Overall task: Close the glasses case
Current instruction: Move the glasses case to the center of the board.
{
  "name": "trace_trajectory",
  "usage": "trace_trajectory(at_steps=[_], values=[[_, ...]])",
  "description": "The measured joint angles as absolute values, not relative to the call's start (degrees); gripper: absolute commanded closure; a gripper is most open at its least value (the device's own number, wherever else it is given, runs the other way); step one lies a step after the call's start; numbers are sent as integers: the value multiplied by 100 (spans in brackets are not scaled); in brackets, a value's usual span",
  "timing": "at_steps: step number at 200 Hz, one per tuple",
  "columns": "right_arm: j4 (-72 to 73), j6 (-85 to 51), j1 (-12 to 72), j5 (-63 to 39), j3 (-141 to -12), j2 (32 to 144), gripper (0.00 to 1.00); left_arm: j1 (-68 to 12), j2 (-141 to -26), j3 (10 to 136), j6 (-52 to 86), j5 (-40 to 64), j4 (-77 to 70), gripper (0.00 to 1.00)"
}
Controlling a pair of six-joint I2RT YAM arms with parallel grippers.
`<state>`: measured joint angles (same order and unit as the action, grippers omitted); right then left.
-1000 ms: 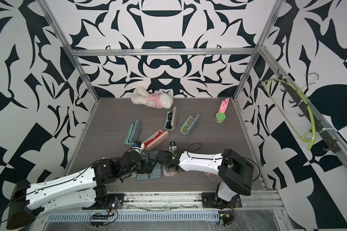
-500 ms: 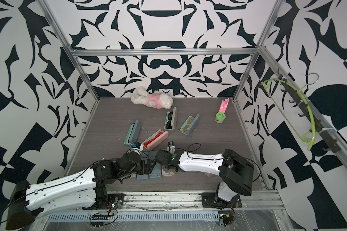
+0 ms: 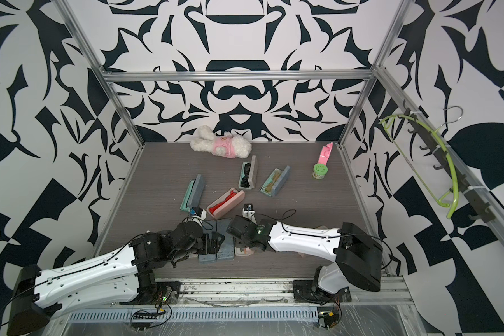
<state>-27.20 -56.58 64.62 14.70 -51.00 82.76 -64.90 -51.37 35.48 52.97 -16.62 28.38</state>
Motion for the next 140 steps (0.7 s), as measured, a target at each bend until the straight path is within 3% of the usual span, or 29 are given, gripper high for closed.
trace_trajectory(at_steps=[140], values=[[-2504,-5328,6263,1120,-4539,6851,35,-6490,-5135,3695,5341,-1643,3293,1]])
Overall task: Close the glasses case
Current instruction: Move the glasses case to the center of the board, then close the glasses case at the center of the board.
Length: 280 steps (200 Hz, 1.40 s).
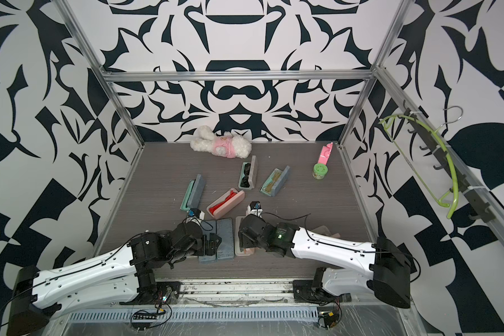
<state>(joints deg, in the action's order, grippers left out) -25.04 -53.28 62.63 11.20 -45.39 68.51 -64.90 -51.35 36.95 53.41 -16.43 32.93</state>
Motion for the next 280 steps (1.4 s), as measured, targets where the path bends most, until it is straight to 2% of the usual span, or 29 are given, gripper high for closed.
trace_trajectory(at_steps=[91,169,231,280], values=[[-2062,-4930,5452,43,-4051,6016,35,-6490,-5555,4032,5339,-1463,3559,0],[-1527,-4801,4993,-923,-3863,6031,35,-6484,-5686,4071,5336,-1269,3627,0],[-1328,-4779,4917,-1258,-3861,6132,37,-6434,-5848,4145,5269,-1127,3693,0],[-1186,-4764,4797,-1481,-3859,6132,39,-6396,-6130,4217,5203,-989,3664,4]])
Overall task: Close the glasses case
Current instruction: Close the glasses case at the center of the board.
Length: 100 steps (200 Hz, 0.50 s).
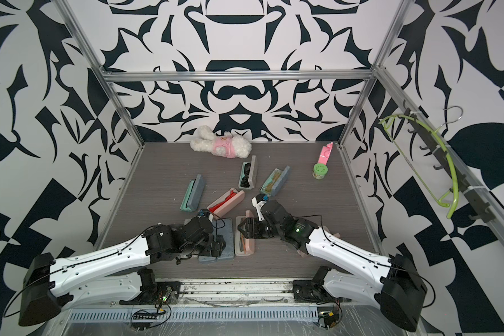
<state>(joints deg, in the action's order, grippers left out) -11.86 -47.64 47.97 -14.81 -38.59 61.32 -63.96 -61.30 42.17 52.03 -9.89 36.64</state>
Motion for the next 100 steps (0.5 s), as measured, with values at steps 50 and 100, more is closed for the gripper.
trace_trajectory(at_steps=[50,100], values=[[-1074,-4759,4617,-1732,-3752,6134,43,-6381,-6361,4219,5159,-788,3614,10],[-941,-4759,4584,-1872,-3730,6272,50,-6370,-6458,4239,5162,-676,3551,26]])
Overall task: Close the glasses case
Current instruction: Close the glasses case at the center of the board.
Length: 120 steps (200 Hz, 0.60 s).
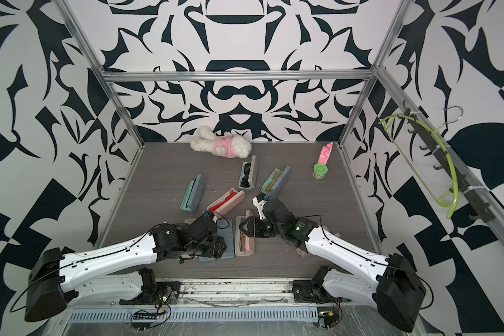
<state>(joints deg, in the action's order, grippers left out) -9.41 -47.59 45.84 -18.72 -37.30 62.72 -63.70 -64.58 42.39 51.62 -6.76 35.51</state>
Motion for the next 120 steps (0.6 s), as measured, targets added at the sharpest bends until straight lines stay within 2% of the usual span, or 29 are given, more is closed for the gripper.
trace_trajectory(at_steps=[71,120], values=[[-786,-4755,4536,-1944,-3594,6418,61,-6278,-6864,4394,5052,-607,3424,44],[-779,-4753,4429,-1953,-3492,6455,65,-6219,-7223,4628,4956,-572,3284,51]])
